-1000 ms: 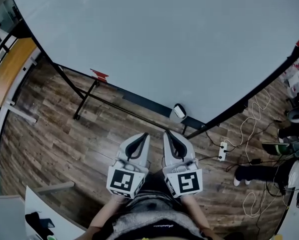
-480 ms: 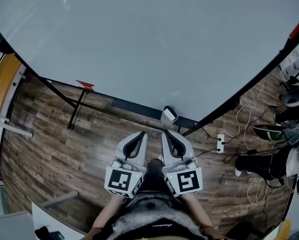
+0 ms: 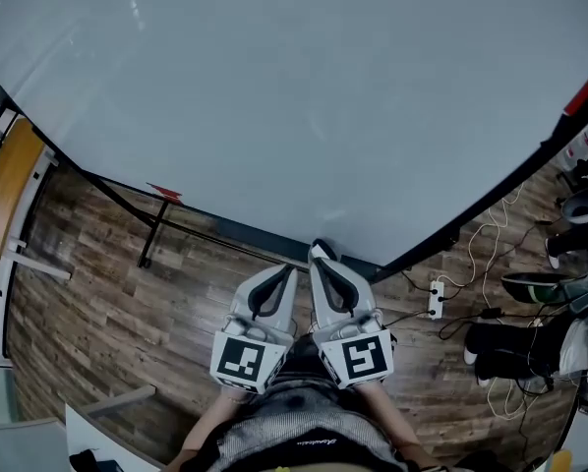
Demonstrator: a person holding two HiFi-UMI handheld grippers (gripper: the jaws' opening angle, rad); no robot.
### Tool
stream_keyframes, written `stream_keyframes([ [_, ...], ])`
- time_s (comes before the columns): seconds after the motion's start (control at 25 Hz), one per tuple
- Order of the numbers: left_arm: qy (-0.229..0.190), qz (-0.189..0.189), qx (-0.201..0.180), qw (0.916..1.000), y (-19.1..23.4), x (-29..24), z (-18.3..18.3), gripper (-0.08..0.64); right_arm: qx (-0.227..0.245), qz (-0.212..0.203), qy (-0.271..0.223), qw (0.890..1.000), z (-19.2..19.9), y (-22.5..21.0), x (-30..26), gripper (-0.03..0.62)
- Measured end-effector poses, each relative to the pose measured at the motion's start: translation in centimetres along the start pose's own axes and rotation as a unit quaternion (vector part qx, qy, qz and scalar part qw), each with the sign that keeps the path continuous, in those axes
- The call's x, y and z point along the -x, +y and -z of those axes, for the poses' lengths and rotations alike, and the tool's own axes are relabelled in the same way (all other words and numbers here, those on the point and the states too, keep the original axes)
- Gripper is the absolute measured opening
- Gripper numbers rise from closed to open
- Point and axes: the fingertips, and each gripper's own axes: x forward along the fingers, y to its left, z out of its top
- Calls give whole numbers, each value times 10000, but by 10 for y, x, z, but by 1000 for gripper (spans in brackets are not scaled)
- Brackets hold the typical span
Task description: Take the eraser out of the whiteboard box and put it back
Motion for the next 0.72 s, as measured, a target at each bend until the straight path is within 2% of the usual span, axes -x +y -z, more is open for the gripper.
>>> stream_keyframes([
  [0.24, 11, -2, 25, 10000, -11, -27, 0, 2, -58, -110, -14, 9999, 3, -21, -3, 2],
  [0.4, 6, 48, -38, 10000, -16, -38, 2, 2, -83, -62, 46, 9999, 11, -34, 0, 2],
  [0.72, -31, 198, 120, 9997, -22, -50, 6, 2, -66, 68, 233, 9997, 17, -47, 5, 2],
])
